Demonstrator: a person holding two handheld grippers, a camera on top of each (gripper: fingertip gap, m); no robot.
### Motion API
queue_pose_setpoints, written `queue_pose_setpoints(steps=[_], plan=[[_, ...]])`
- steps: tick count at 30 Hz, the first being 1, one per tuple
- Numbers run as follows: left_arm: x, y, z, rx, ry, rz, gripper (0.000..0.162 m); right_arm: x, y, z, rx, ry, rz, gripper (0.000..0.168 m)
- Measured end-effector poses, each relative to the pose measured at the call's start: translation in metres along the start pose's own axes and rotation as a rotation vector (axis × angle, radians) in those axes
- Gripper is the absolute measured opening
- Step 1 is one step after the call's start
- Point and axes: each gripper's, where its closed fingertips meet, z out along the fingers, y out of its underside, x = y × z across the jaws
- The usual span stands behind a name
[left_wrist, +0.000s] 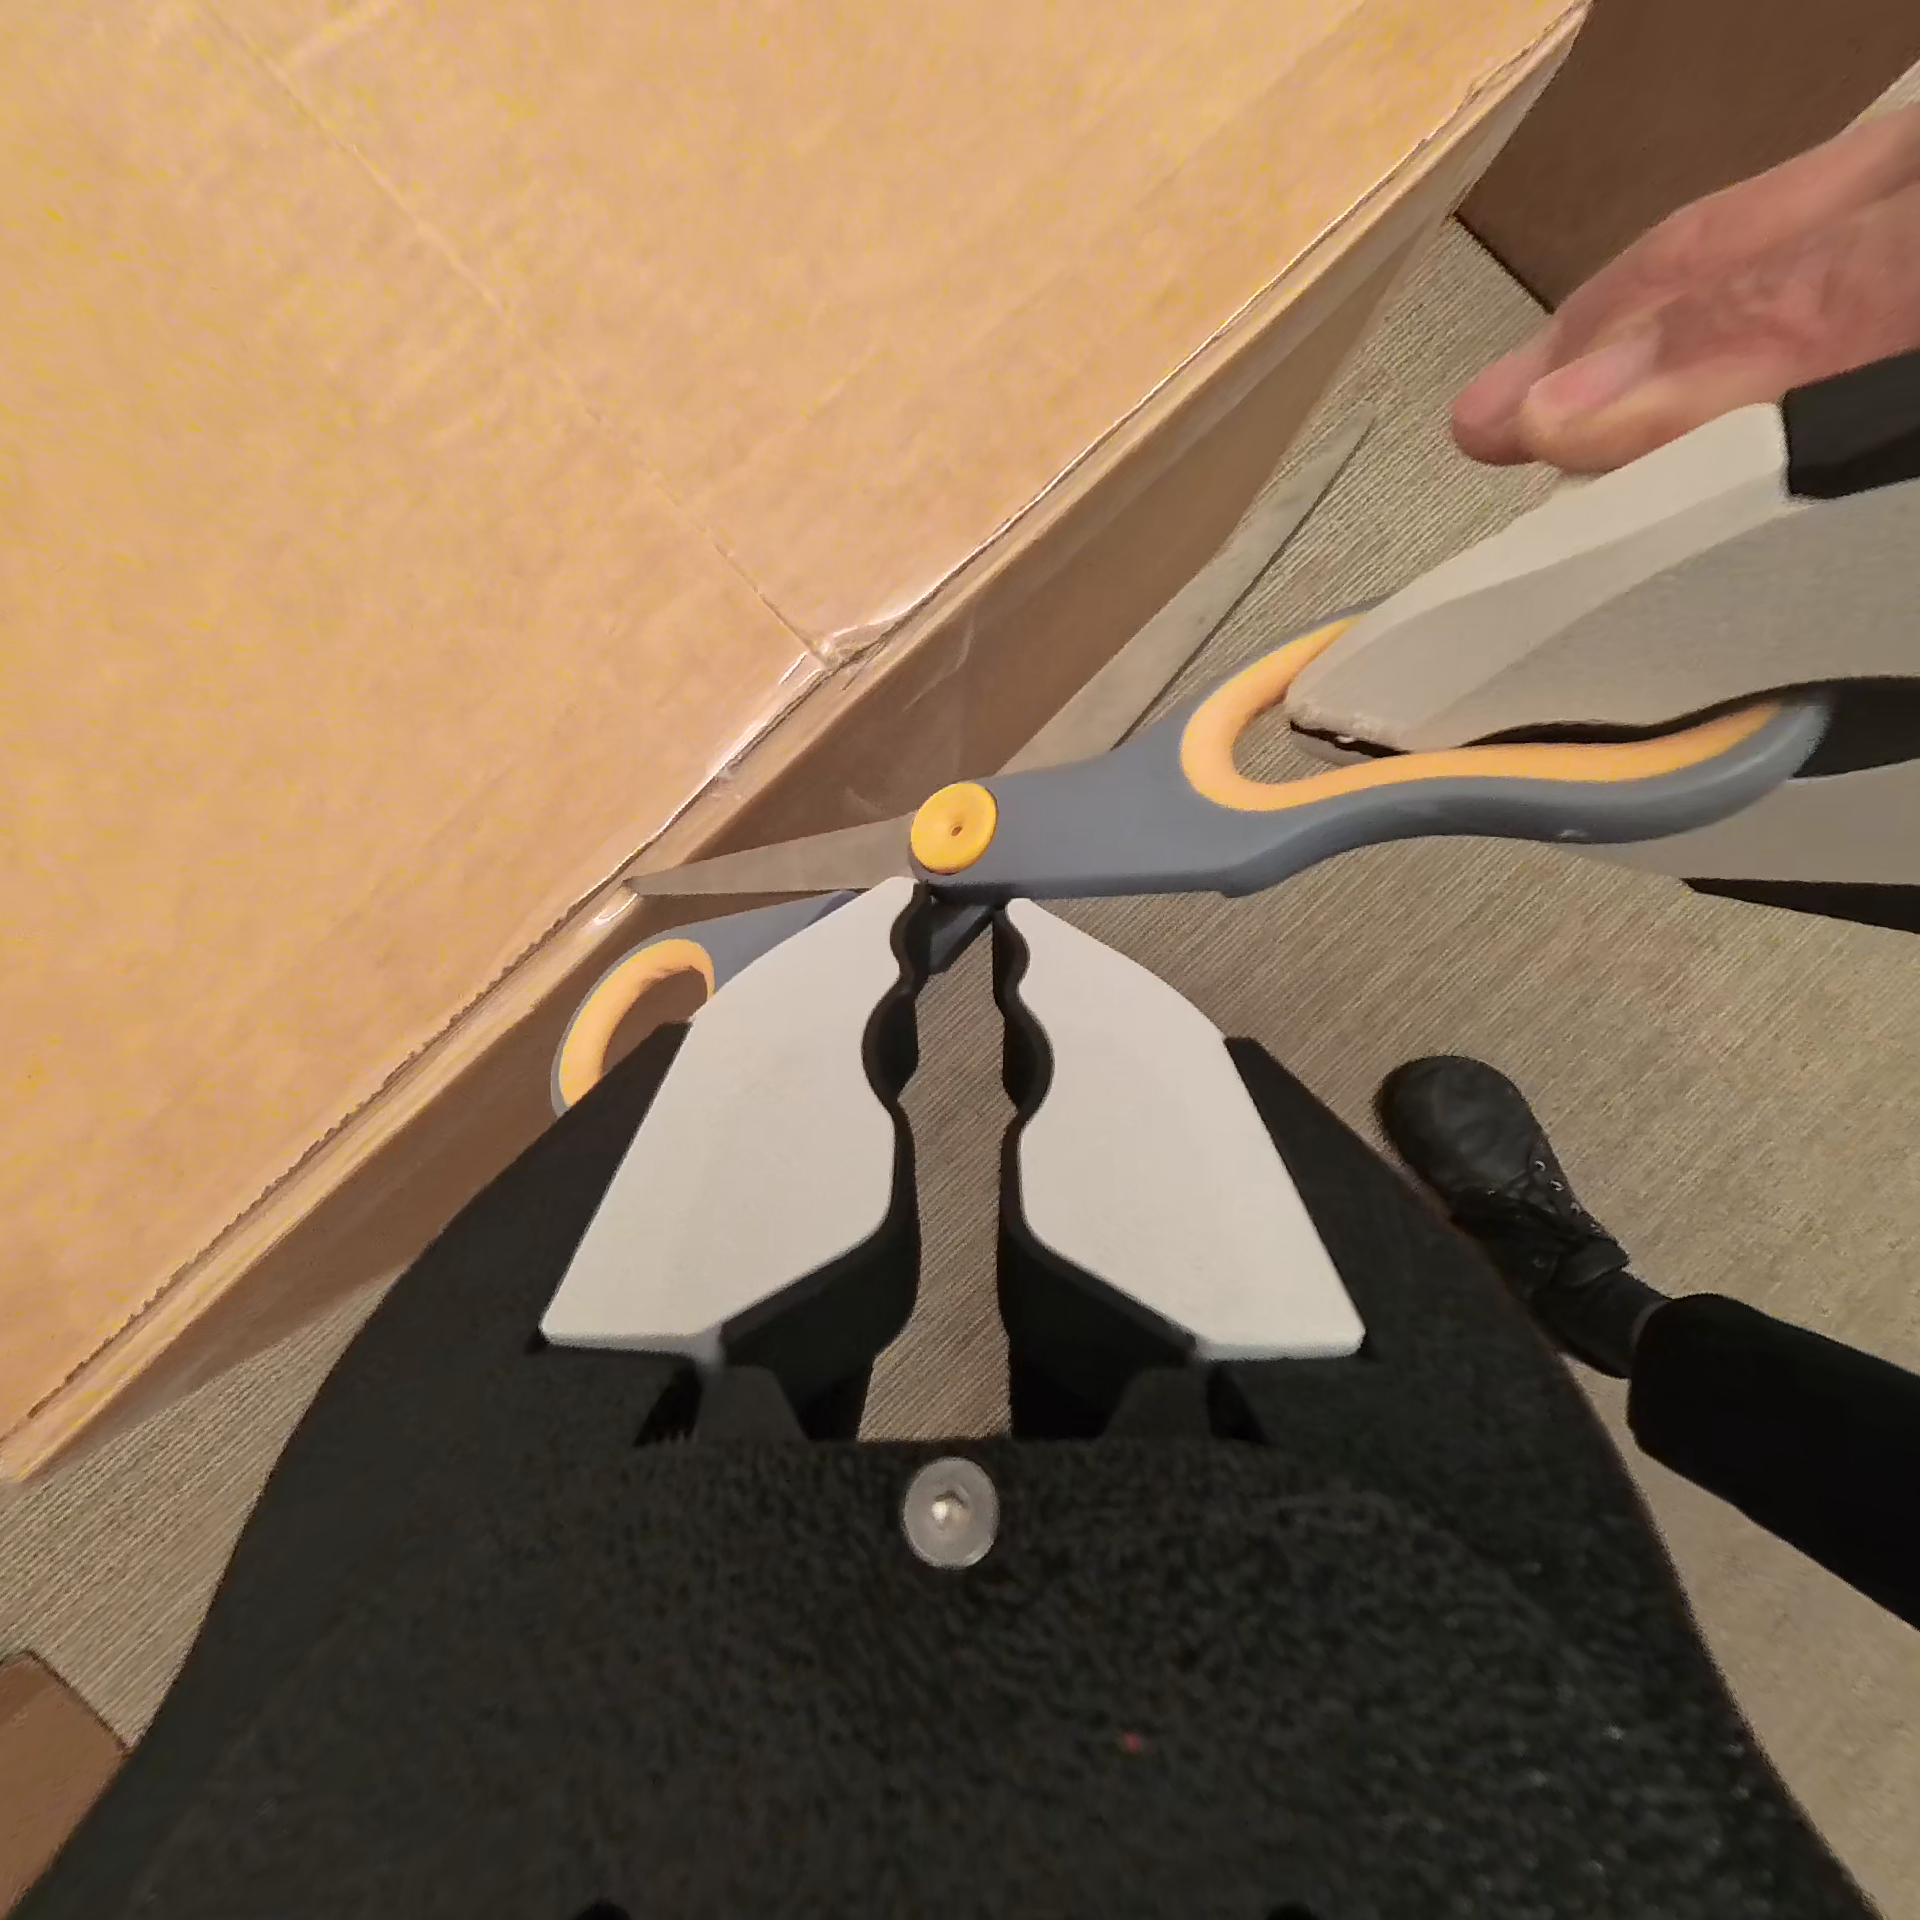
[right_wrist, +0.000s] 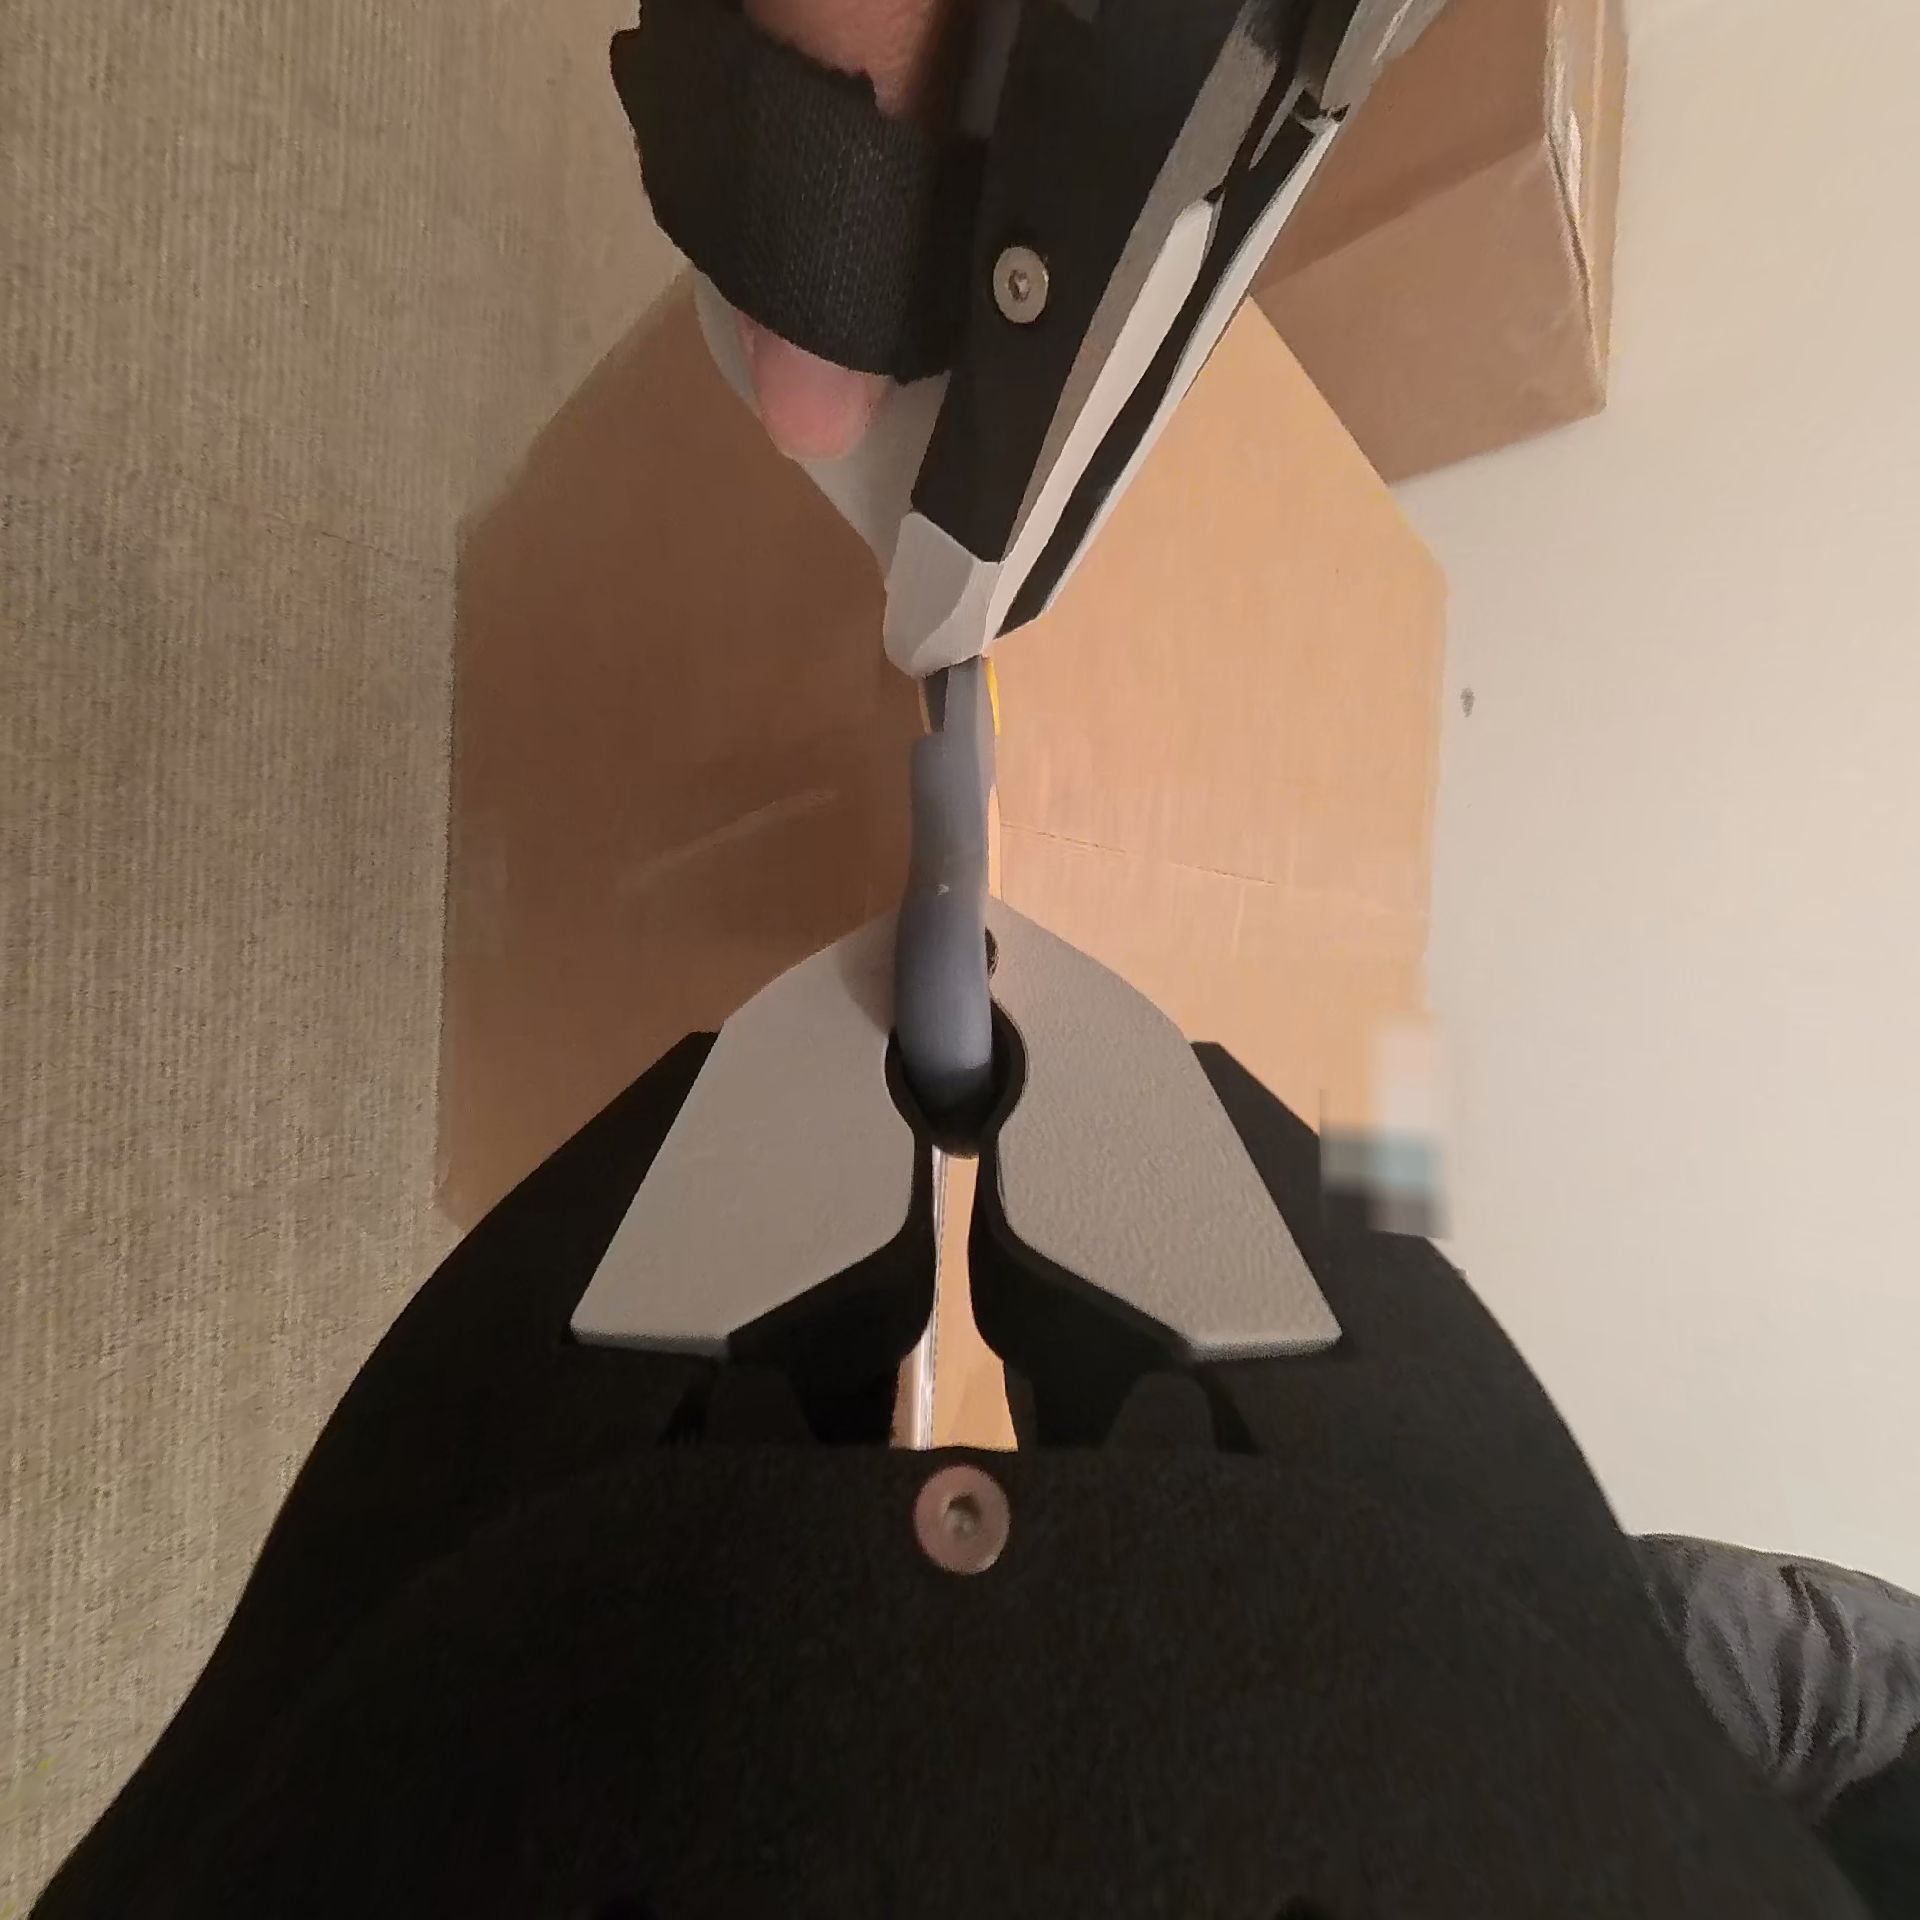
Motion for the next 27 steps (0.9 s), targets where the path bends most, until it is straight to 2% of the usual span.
queue_pose_setpoints(steps=[15,27], plan=[[0.024,-0.016,0.013,0.023,0.009,-0.024,0.01,-0.002,0.025,-0.02,-0.009,0.009,0.017,0.0],[0.058,-0.04,0.032,0.045,0.018,-0.021,0.01,-0.004,0.062,-0.043,-0.034,0.028,0.018,0.0]])
